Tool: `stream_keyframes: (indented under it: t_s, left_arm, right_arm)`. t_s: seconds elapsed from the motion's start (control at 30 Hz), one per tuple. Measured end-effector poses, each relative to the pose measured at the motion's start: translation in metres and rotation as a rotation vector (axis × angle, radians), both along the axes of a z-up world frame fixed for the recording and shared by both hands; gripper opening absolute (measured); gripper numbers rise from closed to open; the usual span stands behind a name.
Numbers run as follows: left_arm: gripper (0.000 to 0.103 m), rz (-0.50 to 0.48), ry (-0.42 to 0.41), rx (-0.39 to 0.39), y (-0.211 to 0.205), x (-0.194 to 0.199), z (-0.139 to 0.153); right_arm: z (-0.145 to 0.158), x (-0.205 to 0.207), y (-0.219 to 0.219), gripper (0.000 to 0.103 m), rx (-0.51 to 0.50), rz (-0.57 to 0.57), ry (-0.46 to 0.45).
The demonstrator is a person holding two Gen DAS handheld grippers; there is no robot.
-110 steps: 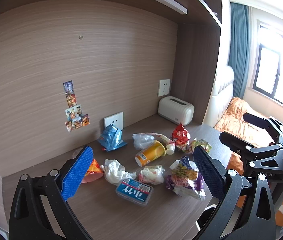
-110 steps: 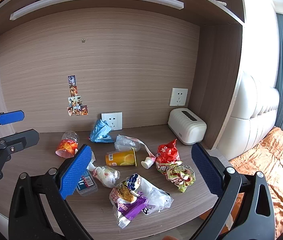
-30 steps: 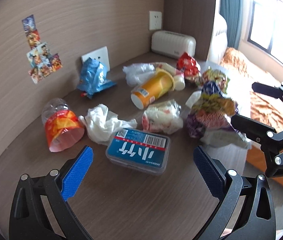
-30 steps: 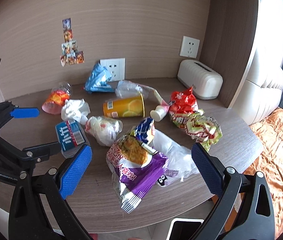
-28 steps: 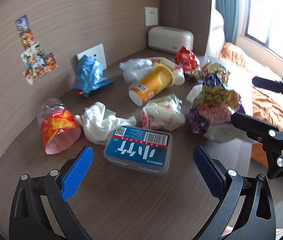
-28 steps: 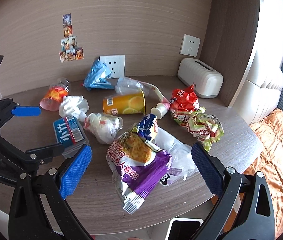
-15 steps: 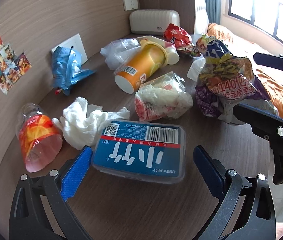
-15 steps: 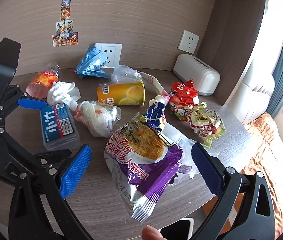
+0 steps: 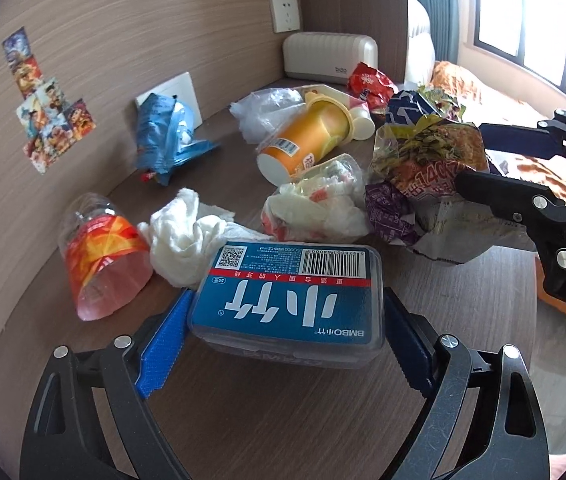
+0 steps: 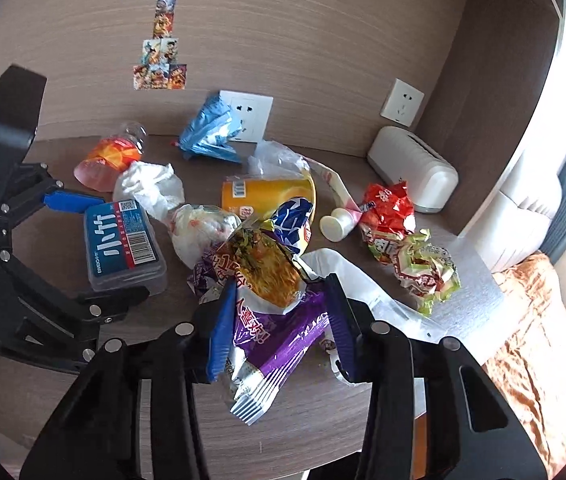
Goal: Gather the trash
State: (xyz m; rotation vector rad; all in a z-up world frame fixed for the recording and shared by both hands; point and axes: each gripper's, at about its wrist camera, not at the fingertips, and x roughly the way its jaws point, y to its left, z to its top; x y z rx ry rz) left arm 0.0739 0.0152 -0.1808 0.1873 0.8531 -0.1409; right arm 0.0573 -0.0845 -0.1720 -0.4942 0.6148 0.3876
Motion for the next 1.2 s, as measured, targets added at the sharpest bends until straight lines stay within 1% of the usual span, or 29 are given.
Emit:
stream_keyframes:
  t_s: [0.07, 0.17, 0.37, 0.43, 0.53, 0.67, 0.8, 0.87, 0.93, 1.03, 1.13, 1.2]
  left_arm:
    - [0.088, 0.021, 0.001, -0.01, 0.002, -0.003, 0.002]
    - [0.088, 0.054, -0.001, -0.006, 0.004, -0.008, 0.005]
    - [0.088, 0.083, -0.033, -0.007, 0.003, -0.025, 0.026]
    - [0.088, 0.084, -0.04, -0.016, -0.002, -0.029, 0.033]
    - [0.088, 0.058, -0.054, -0.026, -0.015, -0.032, 0.043]
    - [0.088, -0.029, -0.073, -0.049, -0.051, -0.031, 0.054]
    - [0.088, -0.154, -0.075, -0.073, -0.101, -0.03, 0.056]
    - [0.088, -0.228, -0.075, -0.082, -0.13, -0.029, 0.053]
    - [0.088, -0.313, -0.065, -0.11, -0.164, -0.028, 0.047]
    - [0.088, -0.416, -0.043, -0.139, -0.206, -0.026, 0.036]
    - [0.088, -0.53, -0.004, -0.161, -0.257, -0.025, 0.014]
    - [0.088, -0.58, 0.026, -0.167, -0.281, -0.022, -0.002]
  right_arm:
    - [-0.001, 0.001, 0.0, 0.044, 0.005, 0.011, 0.012]
    - [0.003, 0.001, -0.002, 0.042, 0.001, 0.014, -0.005]
    - [0.035, -0.001, -0.018, 0.042, 0.087, 0.01, -0.028]
    - [0.043, -0.003, -0.022, 0.042, 0.092, 0.012, -0.042]
    - [0.058, -0.011, -0.033, 0.042, 0.097, 0.011, -0.071]
    - [0.072, -0.025, -0.061, 0.042, 0.104, -0.032, -0.094]
    - [0.079, -0.037, -0.107, 0.042, 0.1, -0.14, -0.086]
    - [0.079, -0.043, -0.136, 0.042, 0.091, -0.213, -0.075]
    - [0.075, -0.047, -0.162, 0.042, 0.082, -0.287, -0.062]
    - [0.065, -0.054, -0.205, 0.042, 0.083, -0.409, -0.03]
    - [0.05, -0.059, -0.243, 0.043, 0.089, -0.512, -0.003]
    - [0.035, -0.06, -0.267, 0.043, 0.098, -0.568, 0.018]
